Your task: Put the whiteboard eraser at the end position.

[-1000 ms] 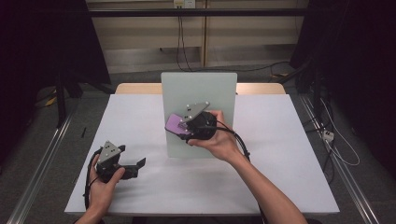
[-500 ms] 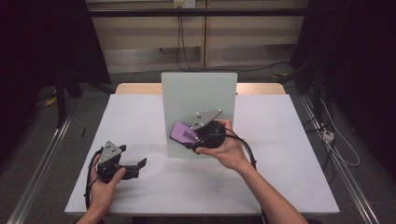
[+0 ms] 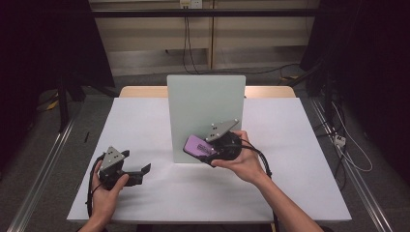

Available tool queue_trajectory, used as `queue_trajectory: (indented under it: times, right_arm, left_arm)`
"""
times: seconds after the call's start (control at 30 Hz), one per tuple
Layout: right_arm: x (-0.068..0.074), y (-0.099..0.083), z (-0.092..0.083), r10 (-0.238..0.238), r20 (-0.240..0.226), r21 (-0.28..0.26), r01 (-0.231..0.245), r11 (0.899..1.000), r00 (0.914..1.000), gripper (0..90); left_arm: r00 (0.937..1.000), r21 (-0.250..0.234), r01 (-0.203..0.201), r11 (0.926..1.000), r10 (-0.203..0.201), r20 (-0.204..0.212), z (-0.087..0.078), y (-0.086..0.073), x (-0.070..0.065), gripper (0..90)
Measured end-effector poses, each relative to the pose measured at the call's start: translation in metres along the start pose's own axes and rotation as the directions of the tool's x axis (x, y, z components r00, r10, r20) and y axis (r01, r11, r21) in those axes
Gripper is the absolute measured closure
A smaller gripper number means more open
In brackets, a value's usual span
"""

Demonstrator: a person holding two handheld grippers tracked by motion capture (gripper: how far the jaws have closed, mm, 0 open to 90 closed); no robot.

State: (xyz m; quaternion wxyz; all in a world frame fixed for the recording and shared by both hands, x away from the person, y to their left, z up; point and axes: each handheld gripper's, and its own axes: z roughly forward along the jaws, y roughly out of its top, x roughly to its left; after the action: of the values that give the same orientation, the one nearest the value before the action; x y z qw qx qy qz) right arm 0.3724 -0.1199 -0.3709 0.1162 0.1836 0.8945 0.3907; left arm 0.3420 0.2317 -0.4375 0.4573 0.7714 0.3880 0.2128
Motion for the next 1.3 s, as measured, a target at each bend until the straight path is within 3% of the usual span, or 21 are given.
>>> queue_trajectory:
  times: [0.4,0.87,1.07,1.3]
  right_arm:
    - [0.004,-0.014,-0.008,0.007,-0.023,0.013,-0.007,1.0,0.9997,41.9]
    - [0.014,-0.034,-0.001,0.02,-0.09,0.099,-0.011,0.995,0.9957,41.8]
    - [0.017,-0.035,-0.002,0.021,-0.108,0.12,-0.008,0.993,0.9939,41.8]
    - [0.025,-0.039,0.006,0.013,-0.142,0.167,0.011,0.986,0.9898,41.8]
  left_arm:
    - [1.0,-0.002,-0.007,1.0,0.007,0.003,-0.001,0.0,-0.002,5.8]
    - [0.9999,-0.009,0.01,0.9999,-0.01,-0.003,-0.003,0.001,-0.002,5.8]
    - [1.0,-0.002,-0.009,1.0,0.009,0.004,0.0,0.002,-0.004,5.8]
    - [0.9999,-0.006,-0.004,1.0,0.004,0.009,-0.001,0.001,-0.004,5.8]
